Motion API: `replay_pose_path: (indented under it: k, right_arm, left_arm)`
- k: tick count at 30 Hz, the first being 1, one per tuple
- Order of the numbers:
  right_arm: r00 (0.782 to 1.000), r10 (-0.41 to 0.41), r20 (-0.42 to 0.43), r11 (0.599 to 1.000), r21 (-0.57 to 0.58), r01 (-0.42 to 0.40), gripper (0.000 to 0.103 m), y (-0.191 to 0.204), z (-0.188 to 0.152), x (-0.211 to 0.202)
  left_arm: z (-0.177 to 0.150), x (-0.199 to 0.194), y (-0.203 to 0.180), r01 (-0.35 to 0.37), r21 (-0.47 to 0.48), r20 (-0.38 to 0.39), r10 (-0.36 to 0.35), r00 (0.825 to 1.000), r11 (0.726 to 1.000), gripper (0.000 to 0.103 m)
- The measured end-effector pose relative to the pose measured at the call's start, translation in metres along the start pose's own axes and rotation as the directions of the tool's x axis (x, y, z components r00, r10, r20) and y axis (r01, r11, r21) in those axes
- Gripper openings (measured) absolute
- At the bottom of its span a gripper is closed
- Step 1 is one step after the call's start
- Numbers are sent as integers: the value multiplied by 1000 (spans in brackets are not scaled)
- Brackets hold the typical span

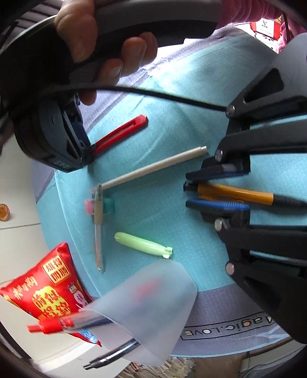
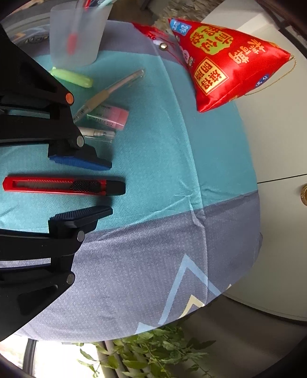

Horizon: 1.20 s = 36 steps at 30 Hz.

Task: Organize stationery
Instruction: 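Grasp the red box cutter with the right tool while the left tool lifts the yellow pen, then drop the yellow pen into the cup with the left tool while the right tool carries the cutter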

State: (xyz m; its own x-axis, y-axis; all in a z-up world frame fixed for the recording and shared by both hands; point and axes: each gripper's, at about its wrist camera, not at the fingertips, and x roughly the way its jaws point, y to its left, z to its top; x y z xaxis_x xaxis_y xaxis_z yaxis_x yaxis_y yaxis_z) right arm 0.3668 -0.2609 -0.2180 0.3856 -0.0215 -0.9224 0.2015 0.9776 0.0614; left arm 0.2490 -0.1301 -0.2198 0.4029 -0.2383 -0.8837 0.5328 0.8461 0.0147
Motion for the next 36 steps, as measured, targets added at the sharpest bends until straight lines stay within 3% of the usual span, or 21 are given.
replay_pose_path:
  k: [2,5,9,20,28,36]
  right_arm:
    - [1000,-25,11,1000,-6,25,15,2,-2,-1]
    - [998,67,2,997,36,-67,15,-7,-9,-8]
    - [989,108,102,993,42,-112,15,-17,-24,-45]
    - [926,202,318,979,-65,-191,15,-12,-70,-139]
    - [887,251,387,967,-145,-211,15,4,-85,-172]
    - [884,269,382,961,-173,-217,15,14,-94,-176]
  left_arm:
    - [-1,-1,-2,-14,6,6,14,1000,1000,11]
    - [-5,-10,3,11,-15,16,-10,1000,1000,11]
    - [-8,-35,14,31,-50,69,-28,997,998,11]
    - [-16,-99,20,33,-80,196,-17,980,996,11]
    - [-10,-158,35,4,-102,337,31,941,995,11]
    - [25,-201,63,-74,-149,439,133,889,986,11]
